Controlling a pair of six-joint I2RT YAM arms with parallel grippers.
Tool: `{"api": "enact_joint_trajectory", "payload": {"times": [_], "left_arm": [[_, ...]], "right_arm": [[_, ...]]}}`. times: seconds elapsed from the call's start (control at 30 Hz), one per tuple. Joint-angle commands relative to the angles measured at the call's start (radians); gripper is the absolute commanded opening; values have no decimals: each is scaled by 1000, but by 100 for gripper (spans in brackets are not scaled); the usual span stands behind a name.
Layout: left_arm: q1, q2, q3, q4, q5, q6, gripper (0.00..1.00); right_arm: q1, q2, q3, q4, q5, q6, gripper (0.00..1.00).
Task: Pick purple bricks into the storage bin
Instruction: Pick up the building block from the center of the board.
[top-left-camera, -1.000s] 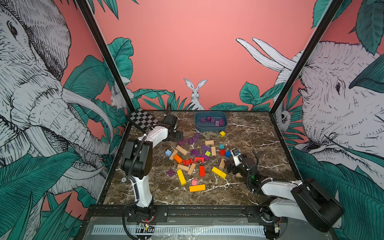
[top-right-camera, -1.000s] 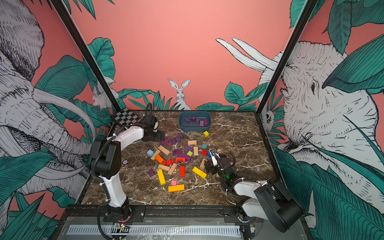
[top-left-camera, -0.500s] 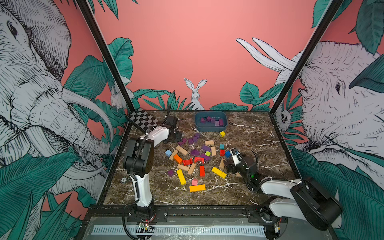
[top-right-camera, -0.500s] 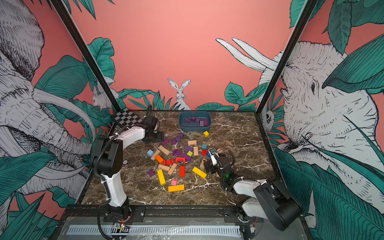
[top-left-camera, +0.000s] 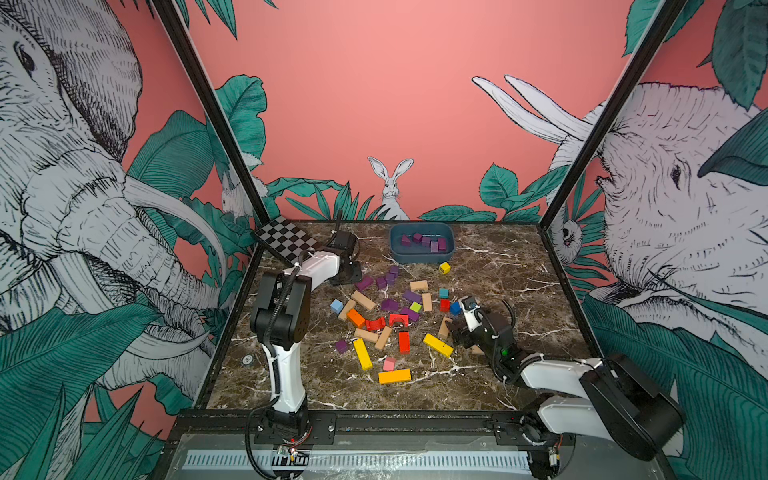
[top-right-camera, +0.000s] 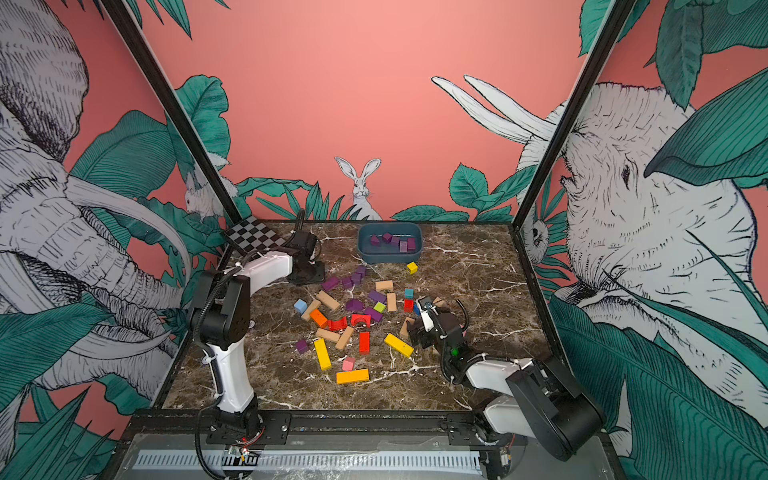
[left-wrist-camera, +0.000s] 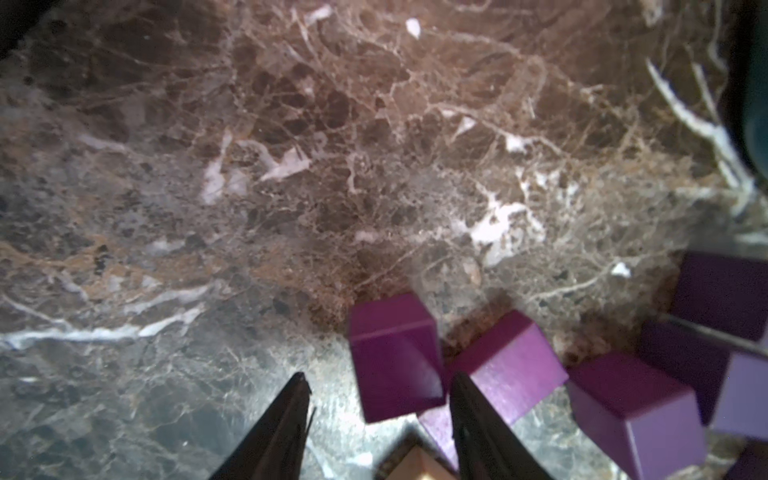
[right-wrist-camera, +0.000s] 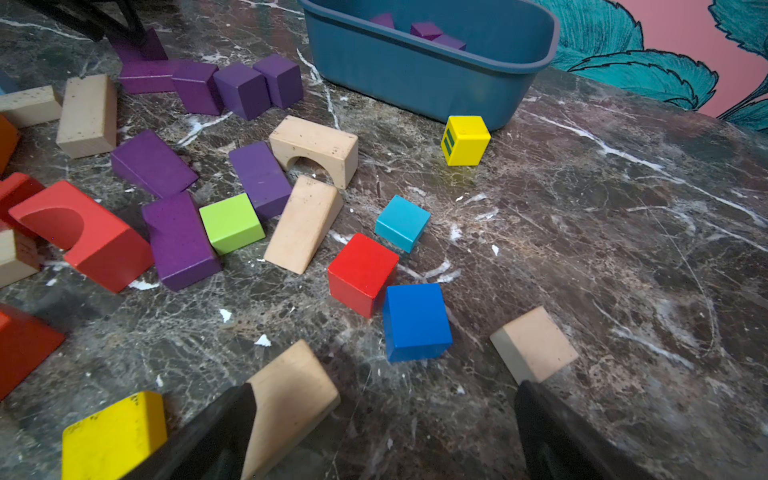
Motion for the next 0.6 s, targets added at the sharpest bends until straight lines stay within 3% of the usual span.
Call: {"api": "enact_joint_trajectory", "payload": {"times": [0.0,0.23,0.43,0.57], "left_arm": [[-4,17,36,-2,-16,-26,54],[-3,25,46,-8,-35,-14,54],[-3,25,66,-28,-73,19,38],[-3,11,81,-38,-114,50,37]], "right_arm": [[-4,3,19,30,-10,-10,99],[-3,4,18,29,-13,-12,99],[-3,6,20,27,-13,-12,99],[-4,6,22,27,-7,-10,99]]}}
